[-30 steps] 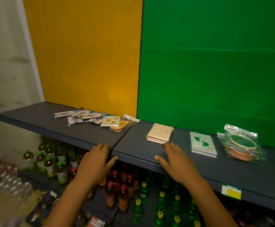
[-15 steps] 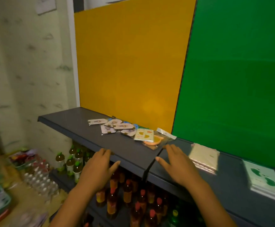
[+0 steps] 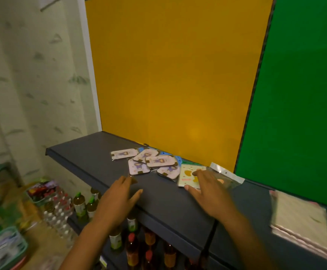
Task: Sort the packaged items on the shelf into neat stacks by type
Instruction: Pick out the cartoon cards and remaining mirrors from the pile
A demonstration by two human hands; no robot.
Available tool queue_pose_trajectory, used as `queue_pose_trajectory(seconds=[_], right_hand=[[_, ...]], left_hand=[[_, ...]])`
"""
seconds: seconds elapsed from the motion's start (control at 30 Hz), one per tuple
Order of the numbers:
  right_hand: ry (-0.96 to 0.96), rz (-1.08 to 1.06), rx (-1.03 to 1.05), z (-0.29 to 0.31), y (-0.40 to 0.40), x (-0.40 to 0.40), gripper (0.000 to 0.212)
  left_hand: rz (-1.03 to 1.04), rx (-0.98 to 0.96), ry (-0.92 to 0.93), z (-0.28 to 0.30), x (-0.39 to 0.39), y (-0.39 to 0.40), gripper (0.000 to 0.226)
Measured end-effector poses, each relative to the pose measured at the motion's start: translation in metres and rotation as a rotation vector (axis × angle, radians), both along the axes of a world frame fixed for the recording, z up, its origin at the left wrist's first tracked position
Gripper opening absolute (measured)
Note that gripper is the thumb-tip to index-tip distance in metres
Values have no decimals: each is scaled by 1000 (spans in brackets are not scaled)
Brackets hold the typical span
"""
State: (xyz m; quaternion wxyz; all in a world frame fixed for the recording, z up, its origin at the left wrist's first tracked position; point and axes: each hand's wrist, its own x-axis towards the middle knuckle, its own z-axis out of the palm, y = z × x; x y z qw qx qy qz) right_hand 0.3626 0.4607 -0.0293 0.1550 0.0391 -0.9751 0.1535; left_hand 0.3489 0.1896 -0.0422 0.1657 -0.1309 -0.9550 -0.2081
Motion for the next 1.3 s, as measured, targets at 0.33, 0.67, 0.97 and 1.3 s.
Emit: queue_pose_trajectory(seconds=[0.33,0.67,0.97,1.3], right_hand=[[-125,-115,1,-14,-8,-60,58],[-126,-270,4,-7,-26,-116,57],[-128,-400,34,-12,-40,-141,54],[-105,-506,54,-7,-47,-133,50]], left_hand=[[-88,133,-51,-17,-83,6,40],[-208,139,-132,-14,-197,16,45],[-305,-108,-231,-26,-268,32,65],[-421,77,-331,-18,-291,28,51]])
